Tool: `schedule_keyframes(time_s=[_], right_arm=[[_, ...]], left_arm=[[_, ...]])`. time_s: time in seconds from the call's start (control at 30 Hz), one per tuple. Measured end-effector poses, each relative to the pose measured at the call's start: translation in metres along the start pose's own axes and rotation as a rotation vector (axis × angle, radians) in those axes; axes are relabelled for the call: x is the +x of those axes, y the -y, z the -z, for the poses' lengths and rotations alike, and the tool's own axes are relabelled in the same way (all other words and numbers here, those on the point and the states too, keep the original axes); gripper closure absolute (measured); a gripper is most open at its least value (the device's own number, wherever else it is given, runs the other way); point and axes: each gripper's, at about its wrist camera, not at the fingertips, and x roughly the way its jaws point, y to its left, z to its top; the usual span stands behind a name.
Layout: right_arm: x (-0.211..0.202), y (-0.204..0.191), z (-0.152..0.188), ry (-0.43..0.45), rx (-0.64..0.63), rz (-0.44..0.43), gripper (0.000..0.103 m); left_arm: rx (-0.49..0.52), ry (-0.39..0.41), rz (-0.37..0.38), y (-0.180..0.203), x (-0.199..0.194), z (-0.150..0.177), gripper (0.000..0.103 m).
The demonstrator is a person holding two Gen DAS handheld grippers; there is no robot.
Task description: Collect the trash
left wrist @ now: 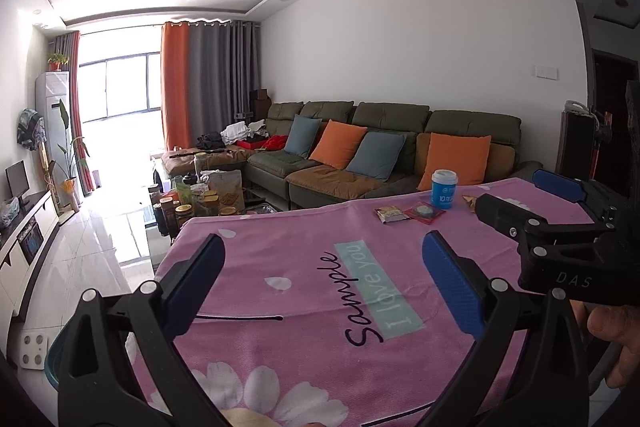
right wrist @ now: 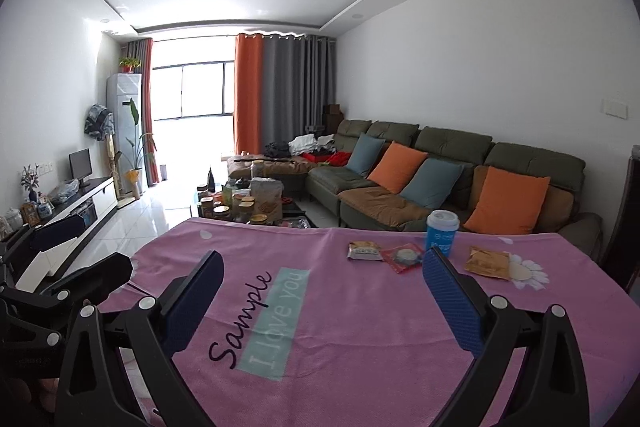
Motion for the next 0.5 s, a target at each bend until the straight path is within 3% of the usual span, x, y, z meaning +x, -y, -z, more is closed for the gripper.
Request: schedule_keyframes(time_s=[0.2,0.5], right_arm=[[-0.022,0.002,0.011,0.051,-0.003,0.065,0.007],[-0.045,-0.004,0.023,0.086,0.017,0.088,0.007]], left_arm=[[-0.013,0.036,-0.025,0.000,-0.011,0.007,0.006],[-0.052,0.130,-0.061,-0.017,-0.040,0.016,0.006]])
